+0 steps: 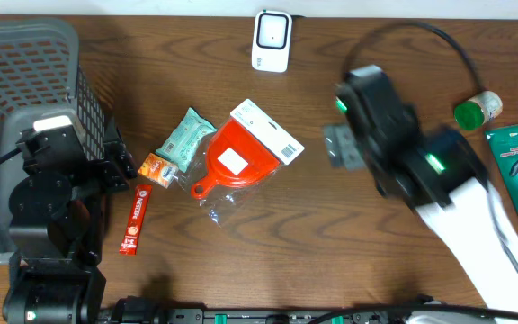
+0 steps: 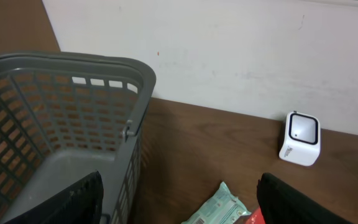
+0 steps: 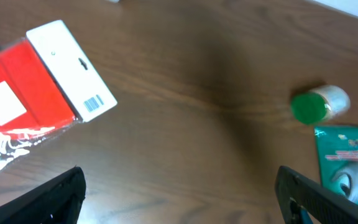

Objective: Scan the item barcode
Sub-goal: 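Move the right gripper down toward the red dustpan package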

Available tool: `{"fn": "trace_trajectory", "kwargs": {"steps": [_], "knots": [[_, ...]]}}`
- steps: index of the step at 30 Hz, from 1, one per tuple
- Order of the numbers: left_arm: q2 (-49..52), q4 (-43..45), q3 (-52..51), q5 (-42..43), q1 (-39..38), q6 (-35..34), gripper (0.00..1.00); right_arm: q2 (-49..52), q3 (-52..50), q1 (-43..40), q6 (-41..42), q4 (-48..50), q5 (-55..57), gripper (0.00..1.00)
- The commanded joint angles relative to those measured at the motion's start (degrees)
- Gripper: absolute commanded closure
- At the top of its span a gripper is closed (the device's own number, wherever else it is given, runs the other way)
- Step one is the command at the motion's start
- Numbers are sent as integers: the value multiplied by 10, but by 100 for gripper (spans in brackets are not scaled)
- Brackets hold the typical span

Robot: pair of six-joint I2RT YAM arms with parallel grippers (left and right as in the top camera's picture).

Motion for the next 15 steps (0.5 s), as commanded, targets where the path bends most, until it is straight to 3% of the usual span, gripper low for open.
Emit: {"fn": "trace_trajectory", "kwargs": {"steps": [1,8,15], "knots": [[-2,5,-5,-5,3,3,21,-105,-43,23,52,2,52,4],[-2,5,-5,7,3,-9,21,-245,-193,37,94,34,51,1],[-2,4,-7,18,3,-9,21,-205,-354,37,93,224,1,1]]}}
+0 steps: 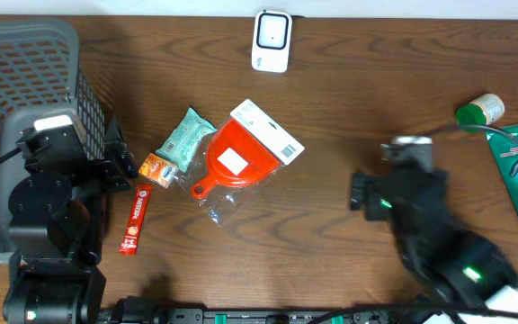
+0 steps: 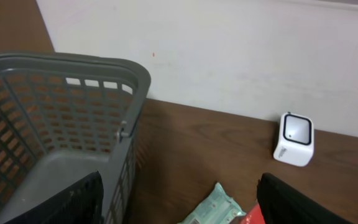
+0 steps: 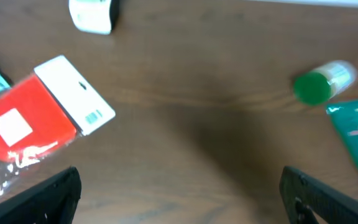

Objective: Scan the item barcode
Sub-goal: 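Move the right gripper down toward the red dustpan package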

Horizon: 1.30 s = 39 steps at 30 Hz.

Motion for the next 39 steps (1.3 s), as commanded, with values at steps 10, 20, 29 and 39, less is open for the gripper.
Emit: {"fn": "trace_trajectory", "kwargs": {"steps": [10,20,29,39], "knots": [[-1,9,-64,-14,3,-4,22,237,-46,9,42,200,-211,1],[4,23,-78,-34,6,-5,21,336,-46,10,165,268,-343,1],[46,24,-83,-49,6,-7,21,345,-46,10,313,251,-355,1],[117,30,-83,-49,6,-33,21,379,-48,10,365,260,-374,1]]}}
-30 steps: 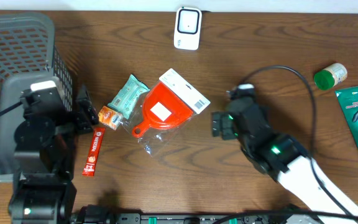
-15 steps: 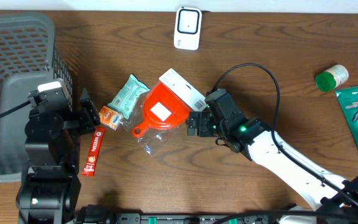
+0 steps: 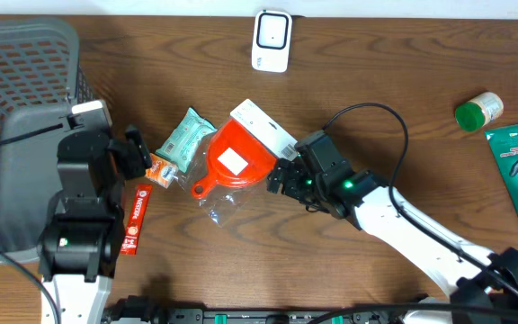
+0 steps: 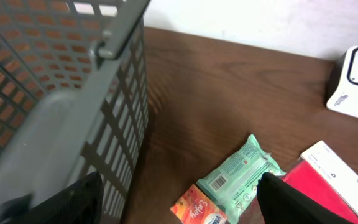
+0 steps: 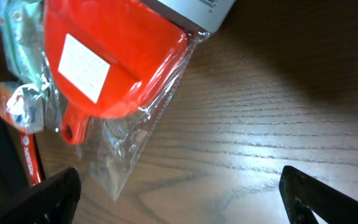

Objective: Scan the item barcode
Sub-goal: 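Move the right gripper down toward the red dustpan package, then close the right gripper on the dustpan bag's right edge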

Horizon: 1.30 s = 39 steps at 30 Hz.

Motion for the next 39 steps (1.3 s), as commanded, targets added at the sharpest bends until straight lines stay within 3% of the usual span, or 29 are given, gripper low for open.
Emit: {"fn": "trace_trajectory", "kwargs": {"steps": [1,13,21,25,39], "knots": [[12,8,-5,-10,3,-15,21,27,0,10,27,9,-7,1],[49,12,-5,-5,77,-46,21,116,0,41,17,124,-41,1],[68,8,-6,2,94,-46,22,129,0,47,22,146,-35,1],[79,7,-7,13,94,-46,22,129,0,47,22,162,-13,10],[149,3,-7,146,88,-39,22,130,0,46,22,199,12,23]]}}
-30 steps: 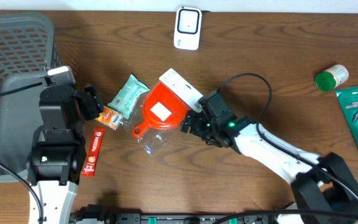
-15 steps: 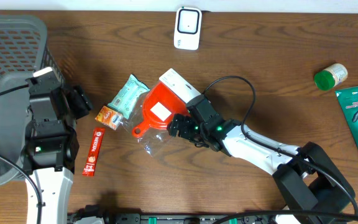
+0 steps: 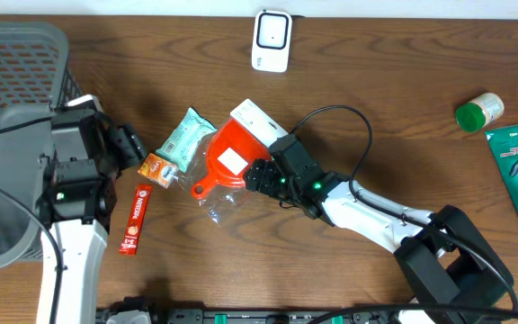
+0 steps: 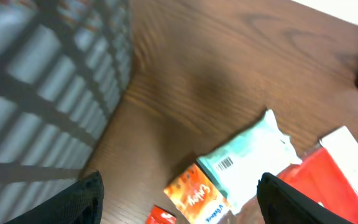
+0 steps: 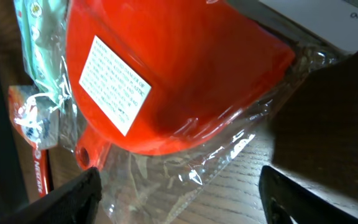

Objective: Scan the item barcode
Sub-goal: 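Close the right gripper on the dustpan bag's right edge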

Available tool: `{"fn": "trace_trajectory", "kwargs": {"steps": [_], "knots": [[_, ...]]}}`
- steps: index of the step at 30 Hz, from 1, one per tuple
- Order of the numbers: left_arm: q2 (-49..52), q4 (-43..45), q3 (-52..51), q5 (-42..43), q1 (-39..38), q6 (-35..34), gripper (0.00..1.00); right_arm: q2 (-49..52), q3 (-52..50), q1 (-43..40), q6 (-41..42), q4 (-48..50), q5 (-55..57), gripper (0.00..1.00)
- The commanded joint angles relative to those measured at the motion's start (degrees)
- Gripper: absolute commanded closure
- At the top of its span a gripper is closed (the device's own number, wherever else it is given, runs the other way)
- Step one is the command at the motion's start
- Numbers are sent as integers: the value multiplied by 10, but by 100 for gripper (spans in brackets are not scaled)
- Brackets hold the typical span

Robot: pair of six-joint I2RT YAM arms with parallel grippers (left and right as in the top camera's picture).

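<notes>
A red plastic scoop [image 3: 232, 160] in a clear bag with a white barcode card [image 3: 257, 120] lies mid-table. The white scanner [image 3: 272, 40] stands at the far edge. My right gripper [image 3: 261, 176] is open at the scoop's lower right edge; in the right wrist view the scoop [image 5: 166, 74] fills the frame and the gripper [image 5: 179, 199] straddles the bag's clear end. My left gripper [image 3: 131, 147] is open beside an orange sachet [image 3: 158, 169]. The left wrist view has the gripper [image 4: 179, 205] just short of that sachet [image 4: 197, 196].
A grey basket [image 3: 7, 54] fills the left side. A mint wipes pack [image 3: 185, 137] and a red stick pack [image 3: 136, 219] lie left of the scoop. A green-capped bottle [image 3: 477, 110] and a green packet are at the right edge.
My right gripper has shifted left, from beside the scoop's right edge to over its bag. The left wrist camera now looks steeply down at the sachet and wipes pack.
My right arm was first over the table's right part, then near the front right, with the left arm resting by the basket. Later the right gripper was at the scoop's right side and the left arm stood out toward the packs. Now both are open at those items.
</notes>
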Motion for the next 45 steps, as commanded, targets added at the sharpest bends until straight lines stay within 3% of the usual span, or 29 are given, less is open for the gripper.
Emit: {"fn": "trace_trajectory", "kwargs": {"steps": [1,16,27,38,45], "knots": [[27,-3,-7,38,-6,5,21,5,0,2,1,1,18,23],[131,33,-7,38,-77,5,22,34,0,2,11,1,17,27],[162,52,-7,38,-114,5,21,51,0,0,3,35,8,55],[168,51,-7,38,-116,5,21,51,0,-18,-15,35,10,97],[168,51,-7,38,-116,5,21,51,0,-25,-26,33,7,99]]}}
